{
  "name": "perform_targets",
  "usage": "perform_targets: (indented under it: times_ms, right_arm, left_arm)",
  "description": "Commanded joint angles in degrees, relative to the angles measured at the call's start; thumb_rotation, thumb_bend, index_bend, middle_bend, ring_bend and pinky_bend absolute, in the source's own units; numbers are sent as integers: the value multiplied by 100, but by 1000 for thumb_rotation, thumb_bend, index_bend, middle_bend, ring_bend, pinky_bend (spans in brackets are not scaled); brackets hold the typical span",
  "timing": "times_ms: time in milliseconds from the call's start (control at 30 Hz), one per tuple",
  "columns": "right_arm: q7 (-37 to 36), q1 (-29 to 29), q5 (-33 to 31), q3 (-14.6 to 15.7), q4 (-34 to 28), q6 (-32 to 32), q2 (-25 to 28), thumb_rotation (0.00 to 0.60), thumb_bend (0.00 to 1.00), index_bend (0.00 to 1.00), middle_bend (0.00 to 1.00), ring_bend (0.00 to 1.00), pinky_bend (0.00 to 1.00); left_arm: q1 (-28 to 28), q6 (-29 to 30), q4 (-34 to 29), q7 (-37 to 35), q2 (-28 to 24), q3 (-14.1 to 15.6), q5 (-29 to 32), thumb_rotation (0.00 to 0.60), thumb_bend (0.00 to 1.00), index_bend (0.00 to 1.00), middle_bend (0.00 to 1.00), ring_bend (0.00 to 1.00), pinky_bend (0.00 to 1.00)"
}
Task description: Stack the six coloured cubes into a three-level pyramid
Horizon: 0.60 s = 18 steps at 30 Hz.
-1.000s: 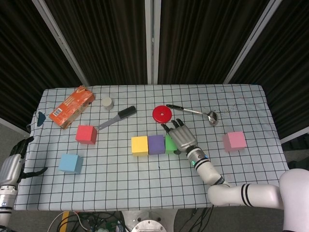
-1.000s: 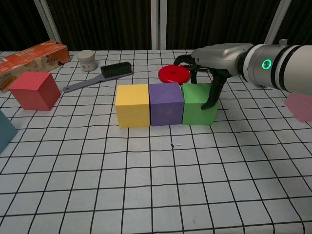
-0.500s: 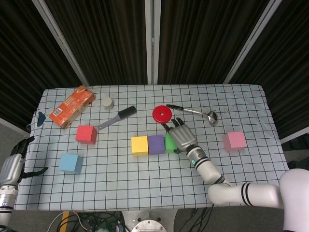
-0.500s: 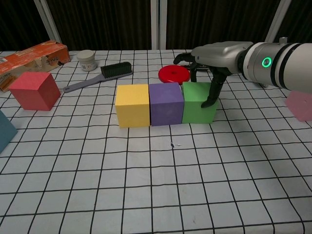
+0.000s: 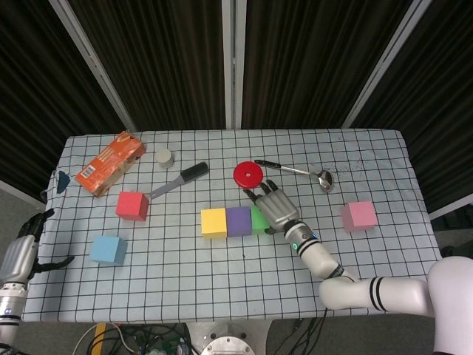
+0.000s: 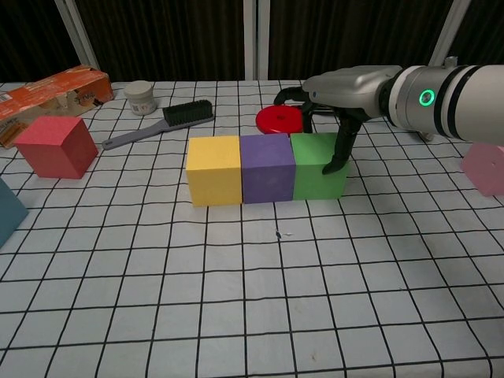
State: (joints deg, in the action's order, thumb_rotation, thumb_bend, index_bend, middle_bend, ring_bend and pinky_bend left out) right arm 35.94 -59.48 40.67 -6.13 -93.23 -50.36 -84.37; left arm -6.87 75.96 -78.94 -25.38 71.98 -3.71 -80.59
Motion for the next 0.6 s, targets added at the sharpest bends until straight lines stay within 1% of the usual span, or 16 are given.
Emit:
perform_targets:
  times_ms: [33,600]
  right_arm:
    - [-31,-13,37,14,21,42,6,600,117,0,445,50,0]
    - [-142,-51,126,47,80,100,-30,600,118,0,445,50,0]
  left_arm:
    - [-1,-8,6,-1,4,4,0,600,2,41,84,0,62]
    - [5,-27,18,-14,7,9,23,600,2,40,83,0,62]
